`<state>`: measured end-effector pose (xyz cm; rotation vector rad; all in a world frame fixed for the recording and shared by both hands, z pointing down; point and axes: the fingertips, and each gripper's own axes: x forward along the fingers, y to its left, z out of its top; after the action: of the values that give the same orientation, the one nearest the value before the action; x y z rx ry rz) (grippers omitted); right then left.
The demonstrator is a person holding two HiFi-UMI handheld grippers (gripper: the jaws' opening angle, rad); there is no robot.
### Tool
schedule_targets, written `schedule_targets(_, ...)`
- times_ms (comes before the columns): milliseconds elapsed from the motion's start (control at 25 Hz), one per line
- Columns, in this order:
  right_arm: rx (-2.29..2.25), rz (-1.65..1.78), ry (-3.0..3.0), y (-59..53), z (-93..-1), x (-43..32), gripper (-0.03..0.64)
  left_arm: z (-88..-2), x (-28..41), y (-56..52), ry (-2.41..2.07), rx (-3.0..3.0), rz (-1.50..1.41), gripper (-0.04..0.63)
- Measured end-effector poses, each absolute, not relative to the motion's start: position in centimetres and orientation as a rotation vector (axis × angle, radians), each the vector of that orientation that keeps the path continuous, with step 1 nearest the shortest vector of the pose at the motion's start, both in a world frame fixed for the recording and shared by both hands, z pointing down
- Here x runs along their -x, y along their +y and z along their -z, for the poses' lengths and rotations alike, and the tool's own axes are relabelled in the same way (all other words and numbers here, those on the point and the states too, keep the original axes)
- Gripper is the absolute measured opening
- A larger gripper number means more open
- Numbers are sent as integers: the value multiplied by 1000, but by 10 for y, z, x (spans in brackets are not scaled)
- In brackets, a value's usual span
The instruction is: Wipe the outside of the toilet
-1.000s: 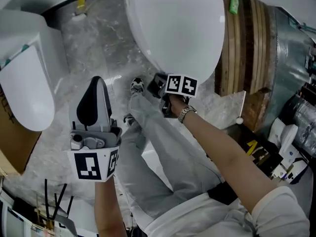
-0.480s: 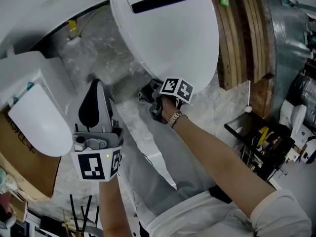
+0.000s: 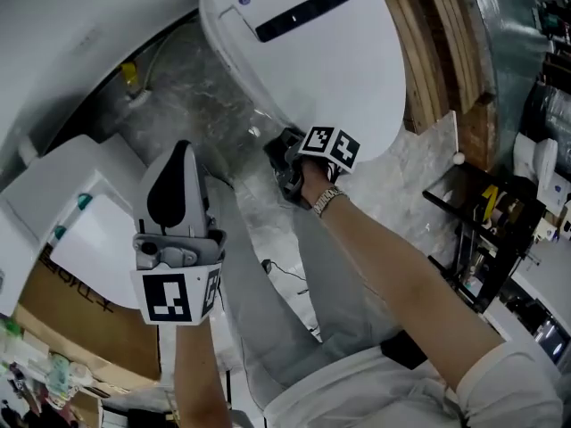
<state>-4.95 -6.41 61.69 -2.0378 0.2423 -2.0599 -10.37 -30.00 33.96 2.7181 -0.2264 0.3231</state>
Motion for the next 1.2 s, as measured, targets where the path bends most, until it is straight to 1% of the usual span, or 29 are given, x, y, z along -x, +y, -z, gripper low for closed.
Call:
schedule_targets(240, 2033, 1978, 154, -140, -614, 29, 91, -352, 106, -348, -123, -2705, -357, 5)
schedule_targets(640, 1960, 1863, 56, -247, -608, -14, 92, -359, 101, -404, -44, -2697, -325, 5)
schedule_targets(1200, 1891, 1689, 36, -348, -603, -71, 92, -370, 123, -445, -63, -2684, -343, 5)
